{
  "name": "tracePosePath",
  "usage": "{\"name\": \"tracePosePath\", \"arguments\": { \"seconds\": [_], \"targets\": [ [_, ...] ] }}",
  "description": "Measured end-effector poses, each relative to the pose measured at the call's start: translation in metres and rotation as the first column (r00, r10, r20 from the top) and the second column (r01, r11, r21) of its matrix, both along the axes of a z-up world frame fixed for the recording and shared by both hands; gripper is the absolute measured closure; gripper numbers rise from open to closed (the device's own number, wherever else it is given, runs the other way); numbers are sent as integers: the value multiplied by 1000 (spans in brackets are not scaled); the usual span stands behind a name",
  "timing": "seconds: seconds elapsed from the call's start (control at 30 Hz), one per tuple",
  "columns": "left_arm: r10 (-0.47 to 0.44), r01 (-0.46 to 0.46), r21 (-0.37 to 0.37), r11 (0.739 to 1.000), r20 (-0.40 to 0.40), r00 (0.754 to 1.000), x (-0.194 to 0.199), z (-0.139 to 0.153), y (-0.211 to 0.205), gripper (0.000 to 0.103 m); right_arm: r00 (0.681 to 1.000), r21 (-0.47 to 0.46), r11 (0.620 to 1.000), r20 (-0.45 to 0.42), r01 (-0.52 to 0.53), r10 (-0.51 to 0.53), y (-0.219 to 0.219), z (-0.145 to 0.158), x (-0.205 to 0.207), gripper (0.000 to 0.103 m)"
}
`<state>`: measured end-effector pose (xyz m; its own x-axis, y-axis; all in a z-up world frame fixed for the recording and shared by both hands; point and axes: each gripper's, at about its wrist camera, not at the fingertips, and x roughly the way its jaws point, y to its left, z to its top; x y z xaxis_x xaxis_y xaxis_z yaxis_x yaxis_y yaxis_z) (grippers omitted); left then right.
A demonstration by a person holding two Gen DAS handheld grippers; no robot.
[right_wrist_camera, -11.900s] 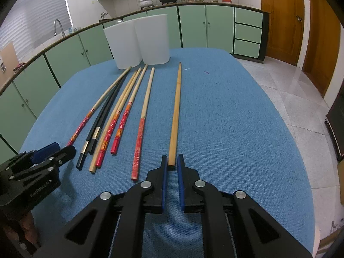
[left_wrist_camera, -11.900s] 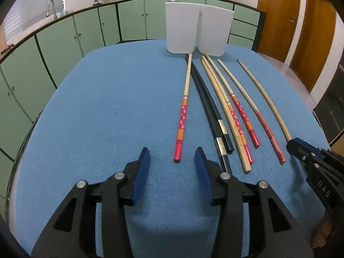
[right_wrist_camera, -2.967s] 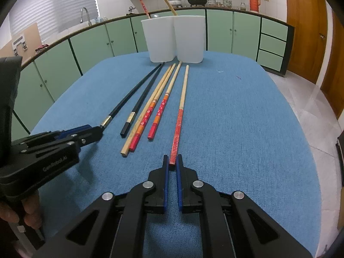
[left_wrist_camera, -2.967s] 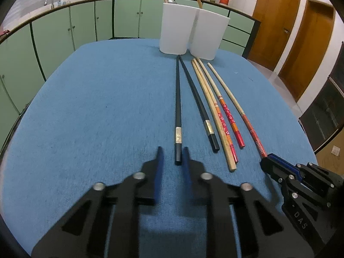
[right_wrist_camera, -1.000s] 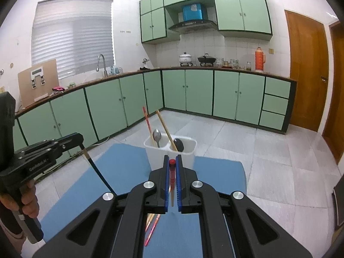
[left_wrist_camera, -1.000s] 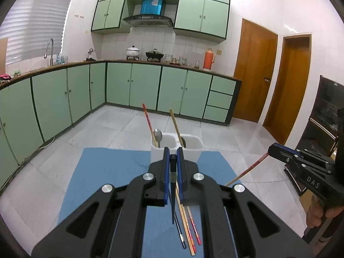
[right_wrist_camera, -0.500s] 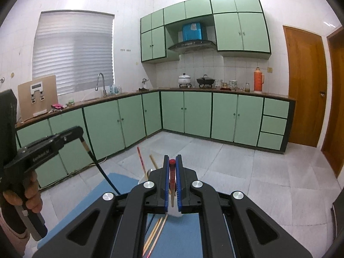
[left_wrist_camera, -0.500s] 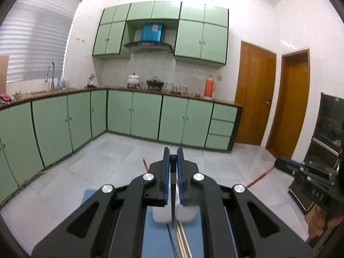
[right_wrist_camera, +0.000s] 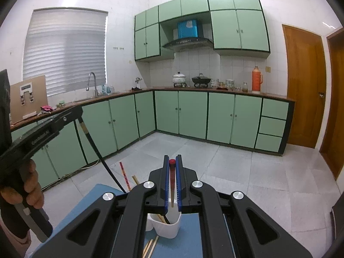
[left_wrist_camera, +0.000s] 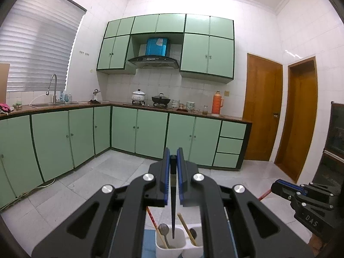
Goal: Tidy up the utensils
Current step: 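Lift both chopsticks upright and lower them into the white holder, then open both tools and pull them back over the remaining chopsticks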
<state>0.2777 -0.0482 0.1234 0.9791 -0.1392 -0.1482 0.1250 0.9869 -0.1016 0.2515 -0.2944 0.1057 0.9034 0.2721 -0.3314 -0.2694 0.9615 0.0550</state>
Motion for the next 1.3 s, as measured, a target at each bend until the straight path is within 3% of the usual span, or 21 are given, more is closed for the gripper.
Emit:
{"name": "tracePosePath", "arguments": {
  "seconds": [0.33, 0.7, 0.8, 0.87, 1.03, 1.1, 1.3],
  "targets": [
    [-1, 3, 13, 1000, -112, 994, 47, -57, -7, 97, 996, -16, 1000, -94, -5, 4, 12, -47, 42, 97],
    [-20, 22, 2, 1000, -223, 975, 51, -91, 8, 95, 985, -47, 998, -172, -34, 25, 24, -80, 50, 96],
    [-26, 26, -4, 1000, -222, 975, 44, -90, 11, 79, 985, -29, 999, -170, -32, 26, 20, -82, 45, 84],
    [-23, 22, -4, 1000, -206, 978, 34, -87, 15, 73, 987, -24, 1000, -160, -15, 11, 17, -81, 40, 67],
    [-8, 7, -9, 1000, -176, 984, 6, -80, 25, 57, 993, 1, 999, -109, 36, -36, 2, -74, 16, 57],
    [1, -3, -11, 1000, -162, 987, -10, -81, 29, 44, 994, 10, 998, -91, 54, -53, -4, -73, 4, 52],
    [20, -20, 6, 1000, -152, 988, -55, -93, 34, 21, 995, 7, 995, -41, 97, -96, -13, -85, -45, 24]
  ]
}}
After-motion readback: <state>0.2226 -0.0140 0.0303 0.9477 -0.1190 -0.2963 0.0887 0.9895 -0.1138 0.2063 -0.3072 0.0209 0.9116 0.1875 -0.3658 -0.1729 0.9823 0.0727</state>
